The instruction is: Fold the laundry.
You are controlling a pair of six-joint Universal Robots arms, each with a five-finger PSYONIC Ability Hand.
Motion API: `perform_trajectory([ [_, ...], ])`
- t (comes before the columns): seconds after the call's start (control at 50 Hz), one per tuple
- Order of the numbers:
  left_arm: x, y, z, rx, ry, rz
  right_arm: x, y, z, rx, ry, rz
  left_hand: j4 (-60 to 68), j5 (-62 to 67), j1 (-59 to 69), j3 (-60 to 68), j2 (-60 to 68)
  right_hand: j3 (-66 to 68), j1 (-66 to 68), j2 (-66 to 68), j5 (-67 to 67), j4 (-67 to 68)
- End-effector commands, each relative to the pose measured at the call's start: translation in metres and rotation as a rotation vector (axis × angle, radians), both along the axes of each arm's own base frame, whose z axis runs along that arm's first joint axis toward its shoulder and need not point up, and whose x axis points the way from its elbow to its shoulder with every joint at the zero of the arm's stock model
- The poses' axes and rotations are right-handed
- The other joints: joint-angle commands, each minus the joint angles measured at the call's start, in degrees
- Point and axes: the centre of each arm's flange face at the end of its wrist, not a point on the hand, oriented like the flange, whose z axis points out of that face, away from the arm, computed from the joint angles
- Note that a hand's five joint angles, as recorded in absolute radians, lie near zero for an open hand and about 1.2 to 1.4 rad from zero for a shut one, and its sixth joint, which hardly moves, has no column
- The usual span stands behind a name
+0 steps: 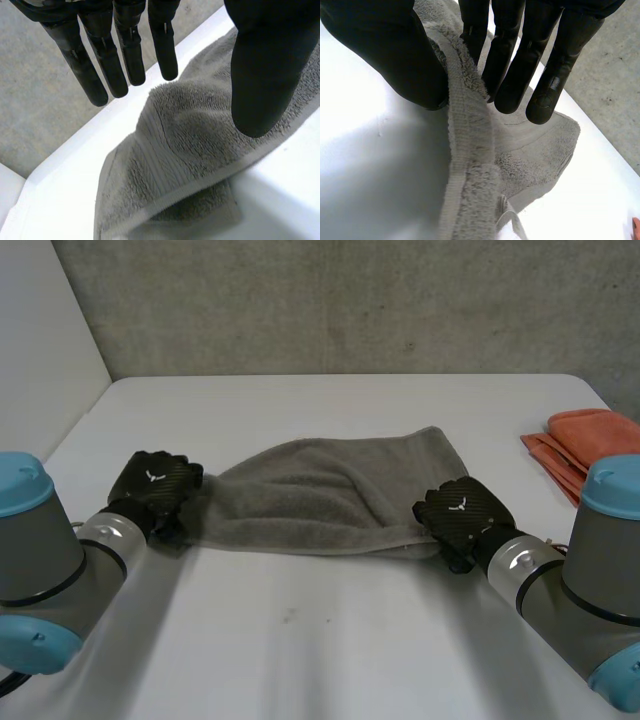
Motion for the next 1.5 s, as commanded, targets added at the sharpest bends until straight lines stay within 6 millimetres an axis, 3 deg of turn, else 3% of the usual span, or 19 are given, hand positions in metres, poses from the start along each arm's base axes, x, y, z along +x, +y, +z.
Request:
perform_trajectory([
  [0.02, 0.014, -0.009, -0.008, 0.027, -0.007, 0.046, -0.006, -0.006, -0.001, 0.003, 0.001, -0.025, 3.53, 3.85, 2.51, 2.80, 3.16, 12.09, 24.24, 13.04, 13.56, 11.64],
  [0.2, 0.019, -0.010, -0.020, 0.056, -0.025, 0.062, -0.008, -0.008, -0.002, 0.006, 0.000, -0.030, 2.69, 3.01, 1.67, 1.97, 2.32, 12.09, 24.24, 13.04, 13.56, 11.64],
  [0.38, 0.027, -0.020, -0.023, 0.056, -0.028, 0.085, -0.011, -0.010, -0.002, 0.009, 0.001, -0.041, -7.40, -7.09, -8.42, -8.13, -7.77, 12.09, 24.24, 13.04, 13.56, 11.64],
  [0.54, 0.026, -0.027, -0.029, 0.060, -0.030, 0.086, -0.011, -0.010, -0.003, 0.010, 0.002, -0.041, -4.22, -3.90, -5.24, -4.94, -4.58, 12.09, 24.24, 13.04, 13.56, 11.64],
  [0.62, 0.025, -0.033, -0.032, 0.054, -0.029, 0.085, -0.011, -0.010, -0.004, 0.013, 0.003, -0.041, 1.49, 1.81, 0.47, 0.77, 1.12, 12.09, 24.24, 13.04, 13.56, 11.64],
  [0.68, 0.024, -0.038, -0.034, 0.051, -0.027, 0.079, -0.011, -0.011, -0.006, 0.019, 0.005, -0.042, 13.25, 13.57, 12.23, 12.53, 12.88, 12.09, 24.24, 13.04, 13.56, 11.64],
  [0.78, 0.018, -0.035, -0.034, 0.054, -0.012, 0.024, -0.011, -0.011, -0.007, 0.021, 0.007, -0.044, 47.37, 47.69, 46.35, 46.65, 47.01, 12.09, 24.24, 13.04, 13.56, 11.64],
  [0.92, 0.015, -0.020, -0.003, 0.013, 0.023, -0.018, -0.010, -0.009, -0.004, 0.034, 0.015, -0.045, 48.92, 49.24, 47.90, 48.20, 48.56, 12.09, 24.24, 13.04, 13.56, 11.64],
  [0.94, 0.016, -0.016, 0.002, 0.010, 0.025, -0.018, -0.010, -0.009, -0.003, 0.040, 0.017, -0.045, 48.92, 49.24, 47.90, 48.20, 48.56, 6.66, 18.80, 7.60, 8.12, 6.21],
  [1.06, 0.014, -0.006, 0.012, -0.011, 0.025, -0.036, -0.011, -0.010, 0.004, 0.082, -0.012, -0.059, 48.92, 49.24, 47.90, 48.20, 48.56, 6.60, 18.75, 7.54, 8.07, 6.15],
  [1.1, 0.015, -0.006, 0.010, -0.001, 0.016, -0.033, -0.011, -0.010, 0.004, 0.093, -0.028, -0.065, 16.62, 16.94, 15.60, 15.90, 16.25, 6.60, 18.75, 7.55, 8.07, 6.15],
  [1.14, 0.015, -0.005, 0.006, 0.018, 0.011, -0.033, -0.010, -0.010, 0.004, 0.102, -0.041, -0.069, -1.96, -1.64, -2.98, -2.68, -2.32, 6.60, 18.75, 7.55, 8.07, 6.15],
  [1.24, 0.023, -0.005, -0.021, 0.163, -0.023, -0.015, -0.010, -0.008, 0.000, 0.120, -0.041, -0.065, -3.88, -3.56, -4.90, -4.60, -4.24, 6.43, 18.58, 7.38, 7.90, 5.99],
  [1.38, 0.034, -0.017, -0.022, 0.147, -0.073, 0.006, -0.010, -0.008, -0.001, 0.122, -0.042, -0.064, -3.71, -3.39, -4.73, -4.43, -4.07, 6.43, 18.58, 7.38, 7.90, 5.99],
  [1.5, 0.038, -0.035, -0.036, 0.150, -0.093, 0.017, -0.011, -0.008, -0.002, 0.123, -0.041, -0.066, -3.20, -2.89, -4.22, -3.93, -3.57, 6.27, 18.41, 7.21, 7.73, 5.82],
])
